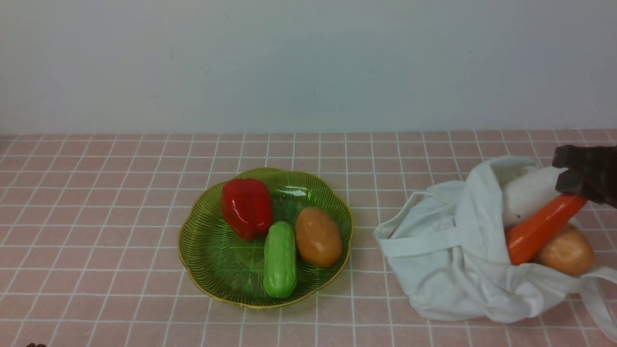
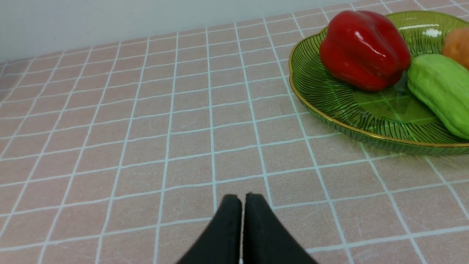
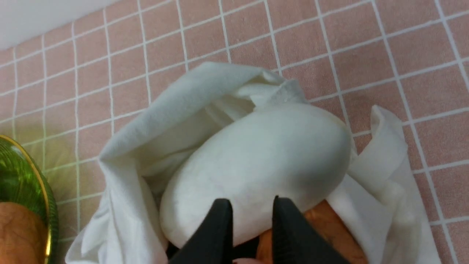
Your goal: Take vegetables from bag on pink coffee tablecloth place on plate.
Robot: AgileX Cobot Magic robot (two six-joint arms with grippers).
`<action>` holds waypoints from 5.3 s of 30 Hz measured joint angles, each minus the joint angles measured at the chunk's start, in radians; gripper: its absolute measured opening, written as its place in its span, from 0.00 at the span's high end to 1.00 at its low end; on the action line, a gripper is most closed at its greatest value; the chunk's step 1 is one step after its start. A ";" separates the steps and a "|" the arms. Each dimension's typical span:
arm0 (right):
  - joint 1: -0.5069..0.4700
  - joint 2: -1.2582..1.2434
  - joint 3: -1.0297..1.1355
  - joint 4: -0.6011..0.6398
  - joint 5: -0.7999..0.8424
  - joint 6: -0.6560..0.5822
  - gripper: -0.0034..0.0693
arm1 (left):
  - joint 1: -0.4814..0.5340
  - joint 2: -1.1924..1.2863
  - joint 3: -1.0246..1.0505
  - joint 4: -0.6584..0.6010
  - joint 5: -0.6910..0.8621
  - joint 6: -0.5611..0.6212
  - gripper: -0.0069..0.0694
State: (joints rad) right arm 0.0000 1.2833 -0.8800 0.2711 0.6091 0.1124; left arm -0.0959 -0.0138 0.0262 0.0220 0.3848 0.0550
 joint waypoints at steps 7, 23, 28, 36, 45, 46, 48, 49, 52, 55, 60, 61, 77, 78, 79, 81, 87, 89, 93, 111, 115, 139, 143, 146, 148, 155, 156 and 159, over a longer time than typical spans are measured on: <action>0.000 -0.104 -0.060 0.000 0.056 -0.009 0.78 | 0.000 0.000 0.000 0.000 0.000 0.000 0.92; 0.192 -0.064 -0.458 0.479 0.263 -0.374 0.78 | 0.000 0.000 0.000 0.000 0.000 0.000 0.92; 0.428 0.170 -0.539 0.484 0.173 -0.411 0.78 | 0.000 0.000 0.000 0.000 0.000 0.000 0.92; 0.603 0.518 -0.734 0.390 0.131 -0.411 0.78 | 0.000 0.000 0.000 0.000 0.000 0.000 0.92; 0.629 0.746 -0.826 0.381 0.062 -0.377 0.77 | 0.000 0.000 0.000 0.000 0.000 0.000 0.92; 0.629 0.749 -0.826 0.380 0.060 -0.375 0.76 | 0.000 0.000 0.000 0.000 0.000 0.000 0.92; 0.629 0.784 -0.827 0.366 0.049 -0.375 0.68 | 0.000 0.000 0.000 0.000 0.000 0.000 0.92; 0.630 0.792 -0.827 0.357 0.046 -0.373 0.64 | 0.000 0.000 0.000 0.000 0.000 0.000 0.92; 0.630 0.809 -0.827 0.331 0.046 -0.358 0.48 | 0.000 0.000 0.000 0.000 0.000 0.000 0.92; 0.630 0.807 -0.827 0.276 0.050 -0.316 0.29 | 0.000 0.000 0.000 0.000 0.000 0.000 0.92; 0.630 0.774 -0.827 0.165 0.084 -0.269 0.14 | 0.000 0.000 0.000 0.000 0.000 0.000 0.92; 0.628 0.753 -0.827 0.121 0.099 -0.252 0.11 | 0.000 0.000 0.000 0.000 0.000 0.000 0.92; 0.625 0.312 -0.828 -0.352 0.266 0.034 0.36 | 0.000 0.000 0.000 0.000 0.000 0.000 0.92; 0.625 0.245 -0.828 -0.414 0.295 0.076 0.47 | 0.000 0.000 0.000 0.000 0.000 0.000 0.92; 0.625 0.195 -0.828 -0.457 0.320 0.107 0.56 | 0.000 0.000 0.000 0.000 0.000 0.000 0.92; 0.625 0.115 -0.828 -0.515 0.360 0.149 0.68 | 0.000 0.000 0.000 0.000 0.000 0.000 0.92; 0.625 -0.193 -0.728 -0.696 0.436 0.306 0.96 | 0.000 0.000 0.000 0.000 0.000 0.000 0.92; 0.625 -0.371 -0.585 -0.752 0.390 0.377 0.97 | 0.000 0.000 0.000 0.000 0.000 0.000 0.92; 0.624 -0.644 -0.291 -0.804 0.262 0.459 0.97 | 0.000 0.000 0.000 0.000 0.000 0.000 0.92; 0.624 -1.303 0.386 -0.764 -0.090 0.572 0.97 | 0.000 0.000 0.000 0.000 0.000 0.000 0.92; 0.624 -1.303 0.400 -0.744 -0.090 0.574 0.97 | 0.000 0.000 0.000 0.000 0.000 0.000 0.92; 0.622 -1.303 0.547 -0.212 -0.414 -0.074 0.97 | 0.000 0.000 0.000 0.000 0.000 0.000 0.92; 0.501 -1.303 0.619 -0.216 -0.413 -0.082 0.97 | 0.000 0.000 0.000 0.000 0.000 0.000 0.92; 0.353 -1.303 0.689 -0.219 -0.405 -0.083 0.97 | 0.000 0.000 0.000 0.000 0.000 0.000 0.92; 0.244 -1.303 0.746 -0.220 -0.397 -0.083 0.97 | 0.000 0.000 0.000 0.000 0.000 0.000 0.92; -0.004 -1.302 0.908 -0.229 -0.279 -0.083 0.97 | 0.000 0.000 0.000 0.000 0.000 0.000 0.92; -0.004 -1.302 0.908 -0.230 -0.269 -0.083 0.97 | 0.000 0.000 0.000 0.000 0.000 0.000 0.92; -0.007 -1.301 0.905 -0.244 -0.239 -0.083 0.97 | 0.000 0.000 0.000 0.000 0.000 0.000 0.92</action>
State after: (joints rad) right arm -0.0070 -0.0174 0.0249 0.0271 0.3701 0.0292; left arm -0.0959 -0.0138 0.0262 0.0220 0.3848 0.0550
